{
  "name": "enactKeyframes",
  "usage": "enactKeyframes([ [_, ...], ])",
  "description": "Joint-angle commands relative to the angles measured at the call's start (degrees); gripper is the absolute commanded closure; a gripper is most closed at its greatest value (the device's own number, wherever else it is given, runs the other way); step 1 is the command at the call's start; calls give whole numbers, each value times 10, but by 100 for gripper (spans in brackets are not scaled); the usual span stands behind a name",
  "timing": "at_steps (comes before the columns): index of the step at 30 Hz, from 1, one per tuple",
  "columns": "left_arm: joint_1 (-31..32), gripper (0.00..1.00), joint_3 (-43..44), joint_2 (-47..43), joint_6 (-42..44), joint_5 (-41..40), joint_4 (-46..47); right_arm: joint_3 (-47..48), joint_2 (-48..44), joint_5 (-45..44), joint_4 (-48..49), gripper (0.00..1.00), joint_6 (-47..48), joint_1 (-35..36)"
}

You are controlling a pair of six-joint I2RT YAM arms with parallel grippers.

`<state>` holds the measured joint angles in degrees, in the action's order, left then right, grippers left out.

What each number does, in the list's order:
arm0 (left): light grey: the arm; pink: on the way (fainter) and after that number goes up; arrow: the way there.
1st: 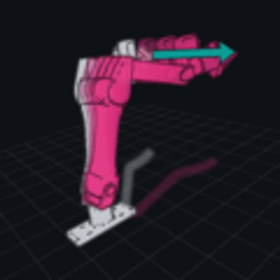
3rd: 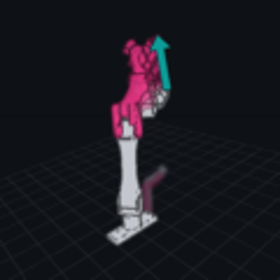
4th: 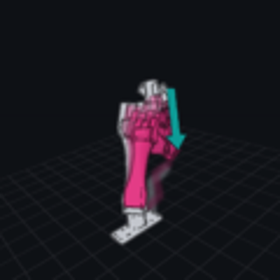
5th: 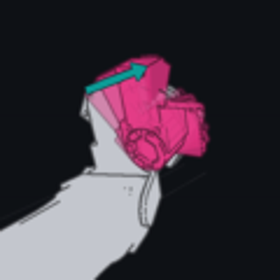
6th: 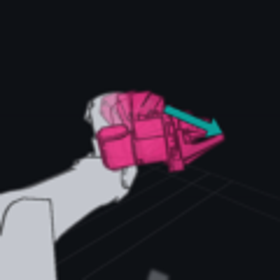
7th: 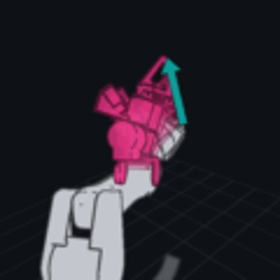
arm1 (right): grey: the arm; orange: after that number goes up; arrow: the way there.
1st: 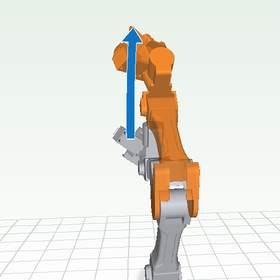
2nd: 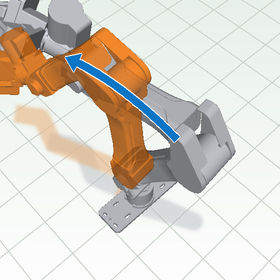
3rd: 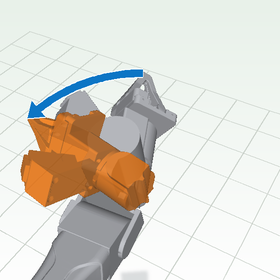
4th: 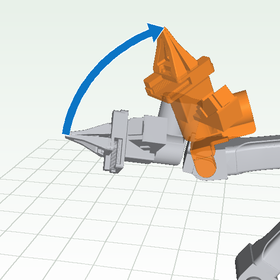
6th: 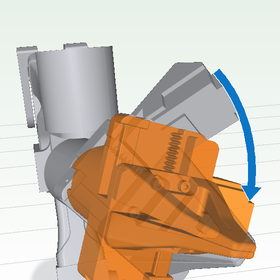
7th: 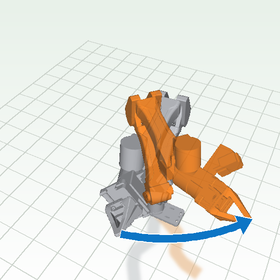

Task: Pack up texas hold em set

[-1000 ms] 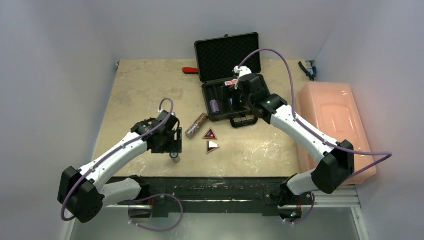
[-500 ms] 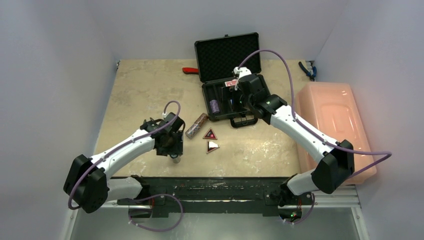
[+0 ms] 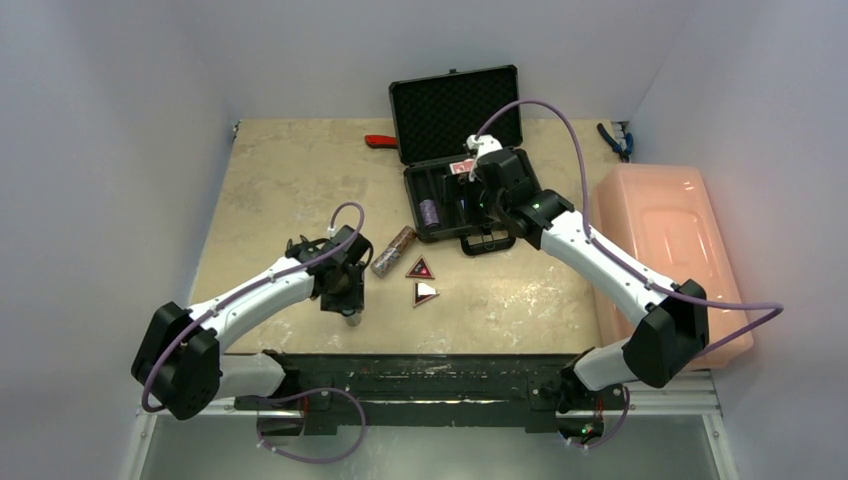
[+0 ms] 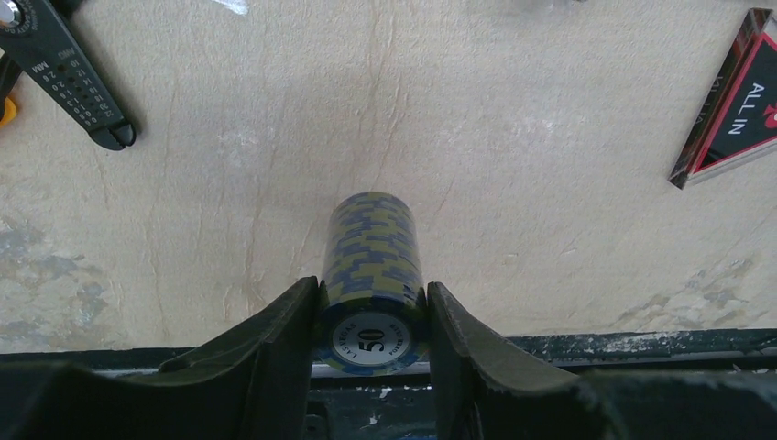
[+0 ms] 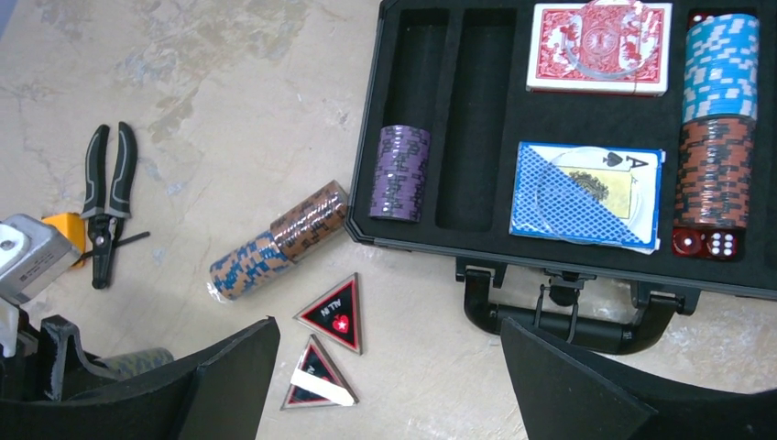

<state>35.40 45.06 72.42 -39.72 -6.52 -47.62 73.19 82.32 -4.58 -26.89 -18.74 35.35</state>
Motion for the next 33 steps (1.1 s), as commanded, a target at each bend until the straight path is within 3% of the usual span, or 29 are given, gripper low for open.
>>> enactKeyframes([
  [1, 4, 83, -2, -2, 0, 7, 21, -15, -16, 34, 27, 4, 19, 4],
  [4, 4, 100, 14, -7, 10, 4, 7, -33, -30, 44, 46, 4, 20, 5],
  [15, 4, 100, 124, -40, 70, 5, -87, -135, -131, 44, 130, 1, 17, 27],
  [24, 5, 100, 231, -28, 151, 29, -134, -211, -199, 111, 210, 1, 41, 48],
  [33, 2, 100, 325, 0, 250, 63, -141, -246, -220, 168, 282, 1, 132, 143],
])
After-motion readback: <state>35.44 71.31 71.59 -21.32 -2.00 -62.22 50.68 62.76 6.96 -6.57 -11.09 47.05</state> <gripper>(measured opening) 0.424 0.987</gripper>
